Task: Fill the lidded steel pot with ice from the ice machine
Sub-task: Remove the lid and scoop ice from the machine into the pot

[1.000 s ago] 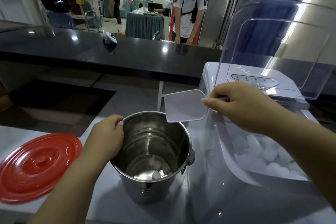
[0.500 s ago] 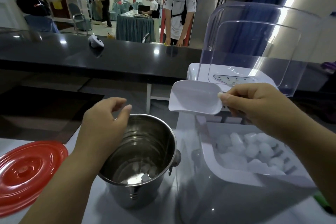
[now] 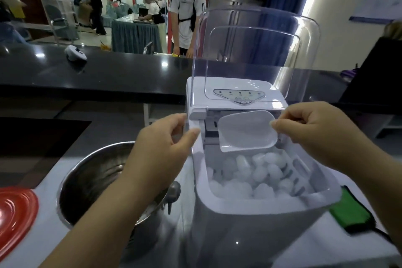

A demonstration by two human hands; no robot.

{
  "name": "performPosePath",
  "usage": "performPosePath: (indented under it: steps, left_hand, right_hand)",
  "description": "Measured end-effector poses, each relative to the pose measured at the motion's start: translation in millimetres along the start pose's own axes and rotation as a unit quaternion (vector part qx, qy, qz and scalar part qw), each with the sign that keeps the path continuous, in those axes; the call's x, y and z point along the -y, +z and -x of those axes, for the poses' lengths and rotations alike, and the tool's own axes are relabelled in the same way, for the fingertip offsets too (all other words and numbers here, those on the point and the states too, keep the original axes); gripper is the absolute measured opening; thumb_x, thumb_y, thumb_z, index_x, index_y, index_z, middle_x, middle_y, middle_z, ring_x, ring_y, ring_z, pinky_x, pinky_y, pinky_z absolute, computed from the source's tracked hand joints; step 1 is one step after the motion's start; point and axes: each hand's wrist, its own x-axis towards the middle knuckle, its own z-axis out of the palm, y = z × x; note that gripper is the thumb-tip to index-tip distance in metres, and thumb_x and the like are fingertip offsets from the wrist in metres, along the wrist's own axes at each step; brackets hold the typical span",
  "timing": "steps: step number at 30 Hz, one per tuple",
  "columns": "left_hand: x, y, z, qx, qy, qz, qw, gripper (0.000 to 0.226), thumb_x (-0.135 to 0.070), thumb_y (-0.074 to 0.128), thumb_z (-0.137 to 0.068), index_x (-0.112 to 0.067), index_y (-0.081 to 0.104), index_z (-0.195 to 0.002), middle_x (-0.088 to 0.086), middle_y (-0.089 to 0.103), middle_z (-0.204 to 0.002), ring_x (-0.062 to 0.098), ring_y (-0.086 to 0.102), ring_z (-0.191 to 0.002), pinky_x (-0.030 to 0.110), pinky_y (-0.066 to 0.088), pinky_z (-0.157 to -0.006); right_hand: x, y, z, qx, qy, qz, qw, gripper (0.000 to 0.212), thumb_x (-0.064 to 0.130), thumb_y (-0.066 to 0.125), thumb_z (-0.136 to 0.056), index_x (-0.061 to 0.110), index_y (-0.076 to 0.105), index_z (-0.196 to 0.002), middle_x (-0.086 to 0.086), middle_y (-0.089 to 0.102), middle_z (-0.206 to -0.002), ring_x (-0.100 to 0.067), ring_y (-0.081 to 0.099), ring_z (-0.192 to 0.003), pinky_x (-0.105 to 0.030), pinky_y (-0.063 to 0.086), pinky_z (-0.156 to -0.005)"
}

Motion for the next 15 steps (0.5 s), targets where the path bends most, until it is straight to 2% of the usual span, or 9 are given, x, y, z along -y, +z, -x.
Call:
performPosePath:
  steps: [3,4,8,10,13,15]
  left_hand:
    - [-2.8,15.8,-3.1,0.038,0.001,-0.025,0.999,0.055,-0.05,0.049,-0.086,-0.027,0.046,-0.135,-0.013,0.058,-0.125,0.006,0.054,-0.111,0.028,0.048,-0.093]
    - [-3.5,20.8,-3.9,0.046,-0.001,-0.03,0.998,0.057,-0.051,0.048,-0.086,-0.026,0.043,-0.137,-0.008,0.057,-0.128,0.01,0.053,-0.114,0.034,0.047,-0.096]
    - [-5.0,33.5,-4.7,0.024,0.003,-0.051,0.998,0.048,-0.042,0.049,-0.091,-0.023,0.043,-0.135,-0.007,0.055,-0.123,0.01,0.051,-0.107,0.025,0.041,-0.085]
    - [-5.4,36.2,-4.7,0.015,0.006,-0.059,0.998,0.049,-0.039,0.049,-0.092,-0.021,0.04,-0.137,-0.005,0.054,-0.126,0.012,0.05,-0.112,0.024,0.038,-0.087]
    - [-1.8,36.2,-5.2,0.015,0.001,-0.051,0.999,0.049,-0.038,0.05,-0.091,-0.025,0.039,-0.137,-0.006,0.054,-0.13,0.01,0.05,-0.11,0.027,0.042,-0.089]
    - [1.0,36.6,-6.4,0.015,-0.009,-0.051,0.999,0.056,-0.04,0.049,-0.09,-0.025,0.032,-0.142,-0.004,0.051,-0.136,0.016,0.049,-0.12,0.038,0.044,-0.098]
  right_hand:
    - [-5.4,-5.8,3.3,-0.001,-0.007,0.068,0.998,0.023,0.029,0.06,-0.078,0.02,0.062,-0.058,0.01,0.059,-0.049,-0.006,0.054,-0.051,-0.028,0.043,-0.053]
    - [-6.4,-7.7,4.0,-0.001,-0.012,0.095,0.995,0.022,0.032,0.059,-0.078,0.021,0.061,-0.059,0.007,0.06,-0.052,-0.009,0.054,-0.053,-0.03,0.046,-0.054]
    - [-7.8,-12.3,2.7,0.001,-0.031,0.195,0.98,0.019,0.035,0.055,-0.079,0.022,0.061,-0.066,0.003,0.06,-0.062,-0.016,0.054,-0.06,-0.027,0.044,-0.055]
    - [-7.5,-13.0,0.3,0.011,-0.04,0.253,0.967,0.019,0.036,0.052,-0.081,0.022,0.06,-0.069,0.003,0.06,-0.064,-0.016,0.055,-0.063,-0.025,0.042,-0.054]
    - [-4.4,-9.7,-3.5,0.06,-0.053,0.299,0.951,0.021,0.038,0.051,-0.083,0.023,0.059,-0.073,0.003,0.059,-0.065,-0.016,0.055,-0.063,-0.026,0.044,-0.055]
    - [-1.8,-5.6,-6.2,0.081,-0.066,0.312,0.944,0.022,0.038,0.05,-0.083,0.021,0.059,-0.073,0.002,0.057,-0.064,-0.016,0.051,-0.059,-0.025,0.042,-0.052]
